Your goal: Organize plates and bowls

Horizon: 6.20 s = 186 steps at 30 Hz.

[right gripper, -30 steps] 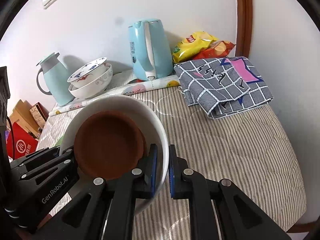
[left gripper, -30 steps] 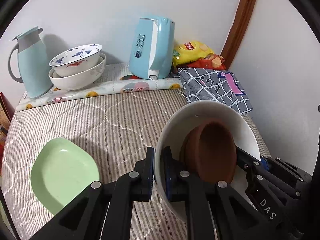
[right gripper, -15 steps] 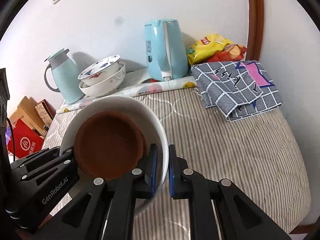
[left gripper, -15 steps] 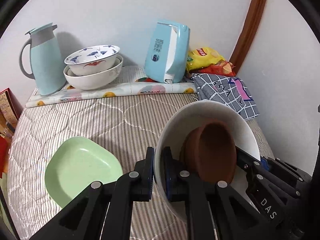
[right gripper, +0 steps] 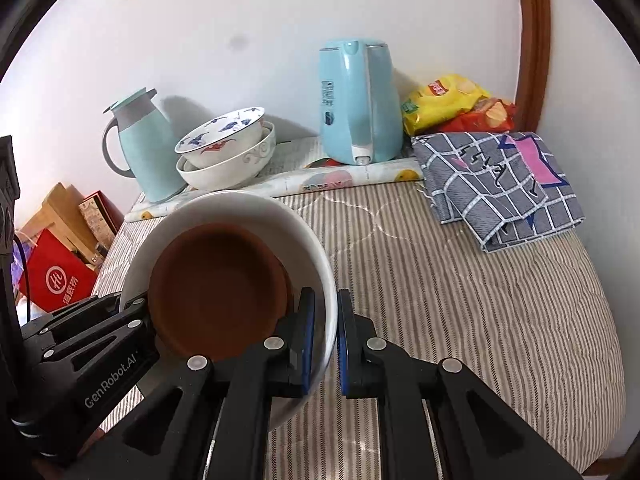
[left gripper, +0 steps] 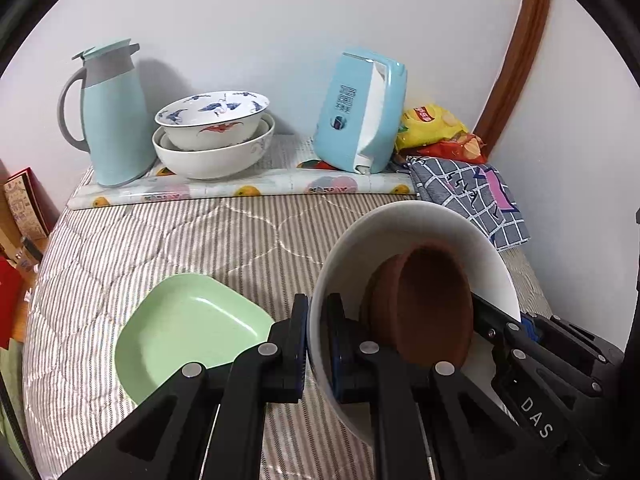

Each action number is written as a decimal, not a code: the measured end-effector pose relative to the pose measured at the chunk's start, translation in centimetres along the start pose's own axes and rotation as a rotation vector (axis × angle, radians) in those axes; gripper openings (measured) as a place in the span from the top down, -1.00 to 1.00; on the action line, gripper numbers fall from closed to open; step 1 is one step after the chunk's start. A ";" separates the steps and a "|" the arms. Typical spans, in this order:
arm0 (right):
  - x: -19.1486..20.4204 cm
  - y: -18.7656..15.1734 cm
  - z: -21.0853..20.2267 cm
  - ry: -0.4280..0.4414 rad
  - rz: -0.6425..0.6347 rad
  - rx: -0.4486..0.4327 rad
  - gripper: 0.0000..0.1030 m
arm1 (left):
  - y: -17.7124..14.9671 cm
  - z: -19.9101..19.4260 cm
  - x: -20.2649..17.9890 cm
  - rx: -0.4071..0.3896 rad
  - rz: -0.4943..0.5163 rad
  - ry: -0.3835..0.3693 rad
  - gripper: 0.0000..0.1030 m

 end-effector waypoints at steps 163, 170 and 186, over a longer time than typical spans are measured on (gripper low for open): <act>4.2 -4.0 -4.1 -0.049 -0.135 -0.033 -0.25 | -4.5 -6.8 6.2 -0.092 -0.099 0.162 -0.32; 1.5 -4.5 -7.9 -0.070 -0.110 -0.077 -0.27 | -5.3 -9.3 2.8 -0.143 -0.059 0.167 -0.62; -2.5 -6.7 -12.4 -0.105 -0.056 -0.138 -0.88 | -7.1 -12.5 -1.2 -0.186 -0.043 0.179 -0.83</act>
Point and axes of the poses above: each gripper's, at about its wrist camera, not at the fingertips, and z roughly the way its jaws point, x to its left, y to its top, the point moved 7 cm from there along z, roughly the way its jaws point, and after that the axes turned 1 degree about -x, right-handed, at the moved point
